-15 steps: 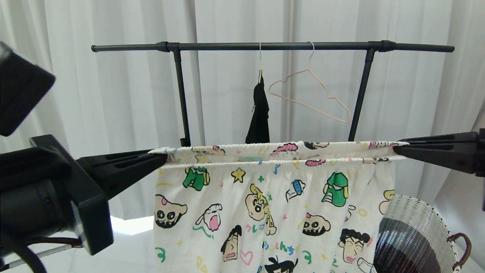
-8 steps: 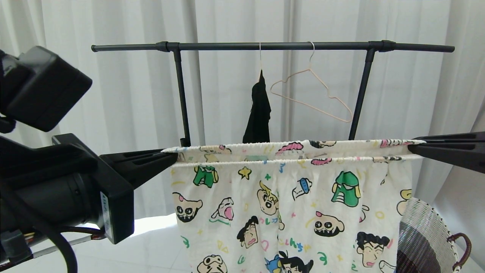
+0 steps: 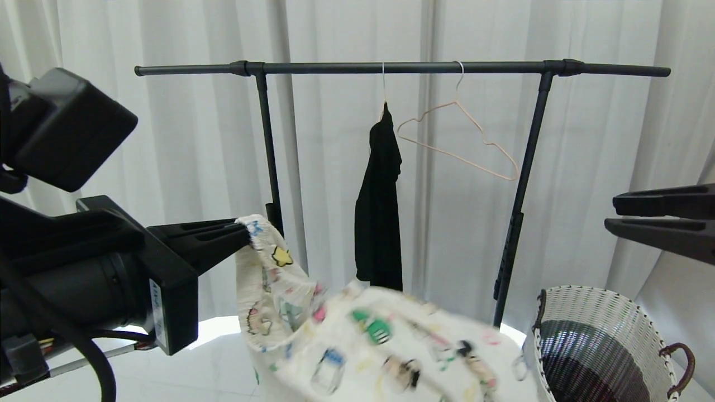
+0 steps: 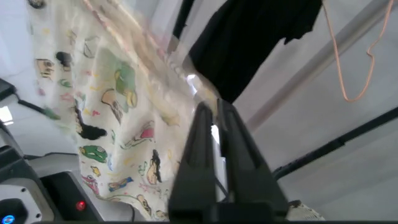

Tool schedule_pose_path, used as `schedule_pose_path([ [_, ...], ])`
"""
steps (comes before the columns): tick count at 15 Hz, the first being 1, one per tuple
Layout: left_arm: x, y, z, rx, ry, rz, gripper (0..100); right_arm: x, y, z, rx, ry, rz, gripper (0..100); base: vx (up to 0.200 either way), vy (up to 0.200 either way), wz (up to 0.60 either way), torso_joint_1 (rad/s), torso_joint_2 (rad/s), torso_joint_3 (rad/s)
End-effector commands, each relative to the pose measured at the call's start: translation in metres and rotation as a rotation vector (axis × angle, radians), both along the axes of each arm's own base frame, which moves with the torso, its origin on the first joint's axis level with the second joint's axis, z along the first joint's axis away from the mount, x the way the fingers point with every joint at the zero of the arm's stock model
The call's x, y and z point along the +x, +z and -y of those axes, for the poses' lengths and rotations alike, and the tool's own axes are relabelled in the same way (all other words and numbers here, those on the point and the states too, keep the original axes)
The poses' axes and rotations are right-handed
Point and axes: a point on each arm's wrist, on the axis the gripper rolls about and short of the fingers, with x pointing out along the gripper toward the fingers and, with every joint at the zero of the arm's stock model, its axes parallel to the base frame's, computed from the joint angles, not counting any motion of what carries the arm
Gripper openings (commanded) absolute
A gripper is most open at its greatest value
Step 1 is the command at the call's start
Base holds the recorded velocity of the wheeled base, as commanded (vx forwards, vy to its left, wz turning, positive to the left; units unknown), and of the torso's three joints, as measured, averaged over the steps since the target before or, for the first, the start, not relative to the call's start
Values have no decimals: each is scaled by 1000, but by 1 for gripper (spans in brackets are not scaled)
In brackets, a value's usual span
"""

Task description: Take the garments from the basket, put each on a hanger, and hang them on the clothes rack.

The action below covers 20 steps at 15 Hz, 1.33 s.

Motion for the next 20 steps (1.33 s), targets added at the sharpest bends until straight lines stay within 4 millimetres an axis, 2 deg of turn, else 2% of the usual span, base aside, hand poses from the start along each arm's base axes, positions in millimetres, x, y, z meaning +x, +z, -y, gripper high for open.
schedule_pose_path([
  [1,0,0,0,1,-2,-1,0,0,-1,-1,-1,6,-2,100,0,0,0,0,0,0],
  [6,10,-7,-9,21,82,-16,0,-10,-3,8,9,15,6,100,0,0,0,0,0,0],
  [8,12,-10,-17,30,126,-18,0,-8,-10,14,-12,-58,-4,100,0,0,0,0,0,0],
  [10,6,-16,-27,38,164,-13,0,6,-22,29,-114,-339,-30,100,0,0,0,0,0,0],
  [12,-8,-30,-44,98,203,8,0,8,-36,44,-286,-577,-72,100,0,0,0,0,0,0],
  [16,-27,-52,-78,195,338,42,0,4,-58,52,-359,-669,-11,100,0,0,0,0,0,0],
  [20,-36,-60,-89,187,391,45,0,10,-79,51,-334,-687,33,100,0,0,0,0,0,0],
])
